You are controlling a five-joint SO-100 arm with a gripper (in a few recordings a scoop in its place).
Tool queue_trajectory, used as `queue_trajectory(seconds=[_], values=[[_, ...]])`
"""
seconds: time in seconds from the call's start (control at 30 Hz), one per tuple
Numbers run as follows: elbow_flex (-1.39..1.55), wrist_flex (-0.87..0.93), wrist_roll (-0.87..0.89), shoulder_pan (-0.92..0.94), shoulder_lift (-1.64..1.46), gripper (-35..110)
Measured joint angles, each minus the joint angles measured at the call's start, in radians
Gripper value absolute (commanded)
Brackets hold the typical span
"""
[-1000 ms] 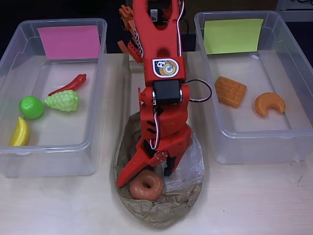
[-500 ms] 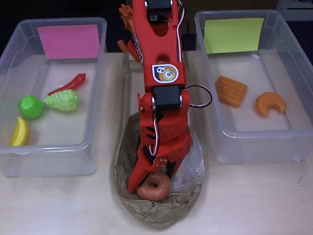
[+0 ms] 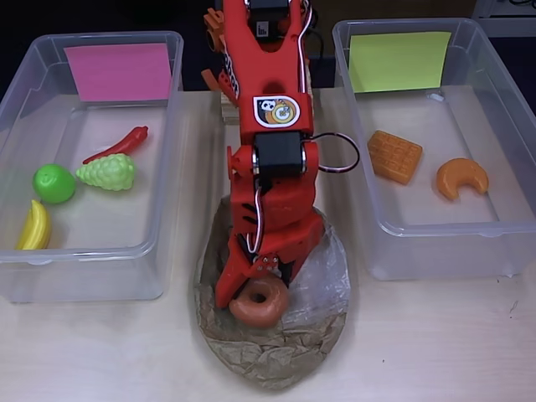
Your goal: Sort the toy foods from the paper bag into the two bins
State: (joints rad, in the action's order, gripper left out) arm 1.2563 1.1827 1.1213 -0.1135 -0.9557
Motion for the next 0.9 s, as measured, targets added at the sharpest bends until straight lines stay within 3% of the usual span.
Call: queue_trajectory(seconds=[0.4, 0.67, 0.9], values=[[0.058, 0.399, 0.325, -0.046, -0.353, 34], [0.262, 0.557, 0.723, -0.238, -0.67, 32], [0.391, 0.563, 1.132, -0.503, -0.85, 32]])
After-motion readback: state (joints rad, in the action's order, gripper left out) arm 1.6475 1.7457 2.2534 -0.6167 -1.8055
